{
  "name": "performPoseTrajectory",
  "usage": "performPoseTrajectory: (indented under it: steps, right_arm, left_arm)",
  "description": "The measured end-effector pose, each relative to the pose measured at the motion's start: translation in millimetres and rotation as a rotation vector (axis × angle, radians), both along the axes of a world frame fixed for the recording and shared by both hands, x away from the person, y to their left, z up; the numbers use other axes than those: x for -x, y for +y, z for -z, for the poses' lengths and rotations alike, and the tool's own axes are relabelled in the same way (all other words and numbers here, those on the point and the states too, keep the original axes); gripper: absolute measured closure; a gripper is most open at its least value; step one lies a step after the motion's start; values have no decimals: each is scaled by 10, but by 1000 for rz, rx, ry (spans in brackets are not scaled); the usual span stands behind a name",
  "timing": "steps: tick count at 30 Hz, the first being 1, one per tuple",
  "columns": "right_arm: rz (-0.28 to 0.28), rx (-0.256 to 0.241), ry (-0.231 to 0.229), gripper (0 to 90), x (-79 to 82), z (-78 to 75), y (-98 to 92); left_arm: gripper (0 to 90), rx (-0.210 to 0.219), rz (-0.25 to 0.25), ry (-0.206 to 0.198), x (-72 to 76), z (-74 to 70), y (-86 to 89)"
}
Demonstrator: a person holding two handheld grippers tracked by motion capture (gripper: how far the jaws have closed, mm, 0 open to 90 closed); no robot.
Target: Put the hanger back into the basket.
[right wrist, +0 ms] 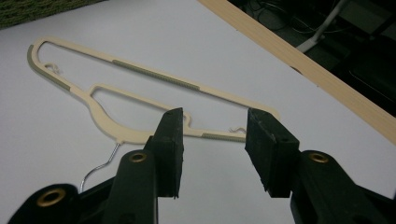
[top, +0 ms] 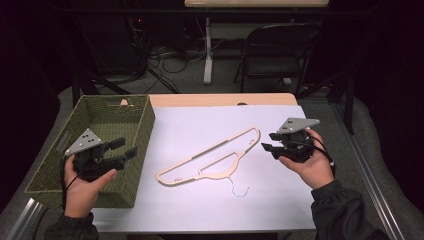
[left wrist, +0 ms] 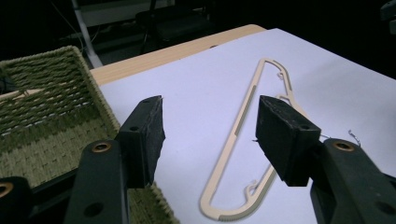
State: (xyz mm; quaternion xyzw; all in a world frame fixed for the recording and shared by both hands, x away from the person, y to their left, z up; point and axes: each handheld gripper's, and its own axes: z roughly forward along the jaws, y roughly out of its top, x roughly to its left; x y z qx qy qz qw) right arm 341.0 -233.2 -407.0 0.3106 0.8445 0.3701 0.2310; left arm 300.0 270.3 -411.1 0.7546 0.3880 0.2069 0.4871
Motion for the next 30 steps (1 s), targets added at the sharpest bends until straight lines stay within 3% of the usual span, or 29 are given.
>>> performPoseTrajectory:
  steps: [4,9,17,18,27,28,29,30]
  right_arm:
    - [-42,19,8,583,-64,-34,98]
    - [-77,83,14,599,-123,-58,214]
    - [-130,80,52,602,-273,-225,294]
    - [-149,103,76,605,-335,-246,331]
    - [-213,168,122,606,-572,-116,522]
    - [-232,187,143,585,-630,-98,569]
    - [-232,187,143,585,-630,-98,569]
    - [-234,179,173,534,-693,-60,626]
  left_arm:
    - [443,-3,23,4,-22,-3,-90]
    - [459,-16,60,18,-34,13,-196]
    - [458,3,64,17,-40,50,-210]
    - [458,7,61,16,-36,56,-200]
    - [443,12,52,12,-3,70,-116]
    - [440,10,46,12,10,73,-88]
    - [439,10,46,12,10,73,-88]
    - [435,14,40,14,21,76,-54]
